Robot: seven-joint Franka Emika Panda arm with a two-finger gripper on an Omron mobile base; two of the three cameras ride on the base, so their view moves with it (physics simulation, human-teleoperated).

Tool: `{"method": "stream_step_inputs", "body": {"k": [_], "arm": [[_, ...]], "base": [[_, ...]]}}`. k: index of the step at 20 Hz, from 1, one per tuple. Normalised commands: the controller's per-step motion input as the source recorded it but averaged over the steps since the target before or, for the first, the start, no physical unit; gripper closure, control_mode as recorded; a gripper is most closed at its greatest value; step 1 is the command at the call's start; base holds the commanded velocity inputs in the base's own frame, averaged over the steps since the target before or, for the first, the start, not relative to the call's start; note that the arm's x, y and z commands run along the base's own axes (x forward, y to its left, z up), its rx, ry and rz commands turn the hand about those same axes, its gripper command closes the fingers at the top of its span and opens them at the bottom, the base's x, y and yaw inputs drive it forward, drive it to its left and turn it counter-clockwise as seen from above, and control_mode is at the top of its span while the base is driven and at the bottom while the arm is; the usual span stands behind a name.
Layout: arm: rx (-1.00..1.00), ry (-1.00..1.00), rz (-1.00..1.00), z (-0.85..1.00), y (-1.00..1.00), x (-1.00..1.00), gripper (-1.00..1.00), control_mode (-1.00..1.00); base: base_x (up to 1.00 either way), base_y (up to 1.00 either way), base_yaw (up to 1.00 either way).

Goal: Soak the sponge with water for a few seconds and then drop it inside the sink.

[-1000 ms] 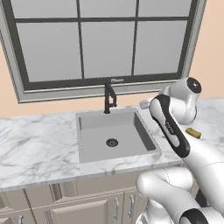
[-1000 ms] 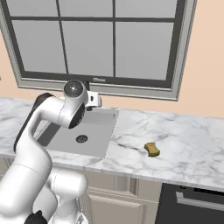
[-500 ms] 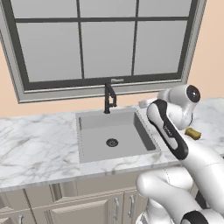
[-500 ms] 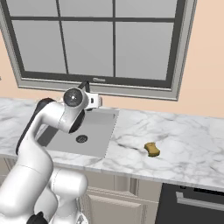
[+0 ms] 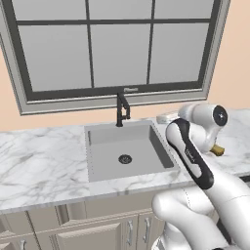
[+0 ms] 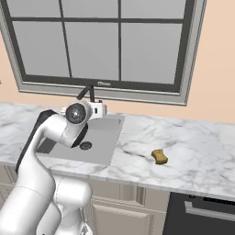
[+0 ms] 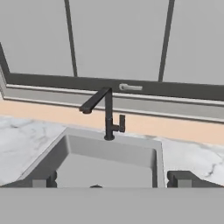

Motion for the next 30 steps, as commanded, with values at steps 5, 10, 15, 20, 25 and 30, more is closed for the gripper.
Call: {"method": "stream_step_inputs", "body": {"k": [5,10,15,20,25,30], "arm": [[0.01,-0.15,0.07,0.00,0.00,-0.07,-1.00,-1.00],[0.01,-0.10,0.15,0.02,0.00,0.00,-1.00,-1.00],[0.00,0.00,0.19,0.16,0.00,0.00,-1.00,-1.00],[0.00,0.00,0.13,0.10,0.00,0.00,-1.00,-1.00],[0.00,-0.01,0.08,0.00,0.00,0.00,-1.00,-1.00],[0.00,0.00,0.01,-0.01,0.00,0.08,-1.00,-1.00]], "base": [[0.00,0.00,0.00],[0.00,0.00,0.00],[0.00,0.00,0.00],[0.00,0.00,0.00],[0.00,0.00,0.00],[0.00,0.00,0.00]]}}
